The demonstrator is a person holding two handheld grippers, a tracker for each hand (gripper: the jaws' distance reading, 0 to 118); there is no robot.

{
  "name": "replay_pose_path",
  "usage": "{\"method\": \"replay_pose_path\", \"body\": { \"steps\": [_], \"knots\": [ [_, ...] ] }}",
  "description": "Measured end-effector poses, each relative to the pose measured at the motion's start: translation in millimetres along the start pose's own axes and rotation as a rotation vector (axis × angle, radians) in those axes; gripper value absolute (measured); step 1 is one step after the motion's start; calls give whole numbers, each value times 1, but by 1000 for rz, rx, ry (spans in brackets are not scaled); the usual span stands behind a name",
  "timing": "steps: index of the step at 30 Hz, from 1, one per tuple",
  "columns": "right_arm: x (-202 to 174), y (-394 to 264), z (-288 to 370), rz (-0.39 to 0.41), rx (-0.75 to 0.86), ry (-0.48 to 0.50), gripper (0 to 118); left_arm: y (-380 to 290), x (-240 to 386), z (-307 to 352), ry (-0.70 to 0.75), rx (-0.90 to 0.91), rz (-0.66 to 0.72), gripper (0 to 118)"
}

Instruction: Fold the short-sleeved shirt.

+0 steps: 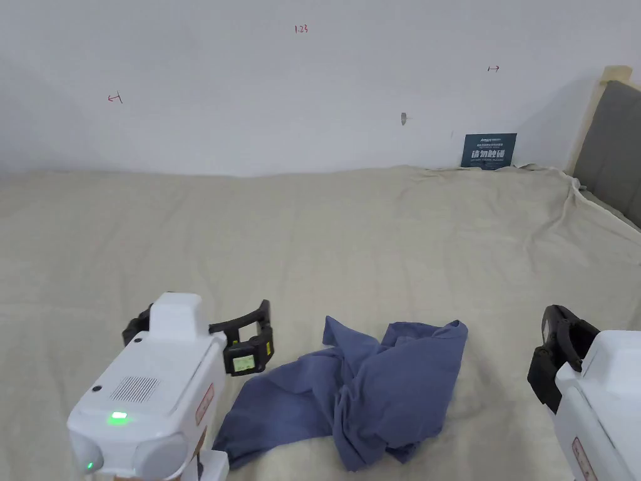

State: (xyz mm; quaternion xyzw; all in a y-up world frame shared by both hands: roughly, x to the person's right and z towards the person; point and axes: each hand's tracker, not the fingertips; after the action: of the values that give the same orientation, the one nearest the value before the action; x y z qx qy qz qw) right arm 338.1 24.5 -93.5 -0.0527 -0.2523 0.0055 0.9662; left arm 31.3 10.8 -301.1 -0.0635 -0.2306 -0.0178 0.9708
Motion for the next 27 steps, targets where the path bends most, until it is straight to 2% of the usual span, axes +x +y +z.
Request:
{"method": "replay_pose_path", "body": {
  "steps": [3, 5, 8, 9, 12, 21, 27],
  "knots": [
    [-3, 0, -1, 4, 3, 10, 1, -9, -10, 13, 72, 35, -37, 111],
    [-7, -1, 0, 9, 6, 11, 1, -17, -16, 23, 98, 74, -57, 104],
    [-10, -1, 0, 9, 12, 15, 1, -24, -22, 31, 109, 68, -66, 68],
    [-10, -2, 0, 8, 13, 17, 1, -25, -24, 33, 106, 63, -64, 48],
    [-14, -3, 0, 9, 13, 24, 1, -31, -29, 34, 104, 41, -32, 1],
    [-19, -5, -2, 9, 5, 38, 1, -42, -27, 29, 93, -28, -44, 0],
    [-19, -7, -7, 6, -6, 40, 1, -43, -24, -16, 31, -275, 8, 0]
  ]
}}
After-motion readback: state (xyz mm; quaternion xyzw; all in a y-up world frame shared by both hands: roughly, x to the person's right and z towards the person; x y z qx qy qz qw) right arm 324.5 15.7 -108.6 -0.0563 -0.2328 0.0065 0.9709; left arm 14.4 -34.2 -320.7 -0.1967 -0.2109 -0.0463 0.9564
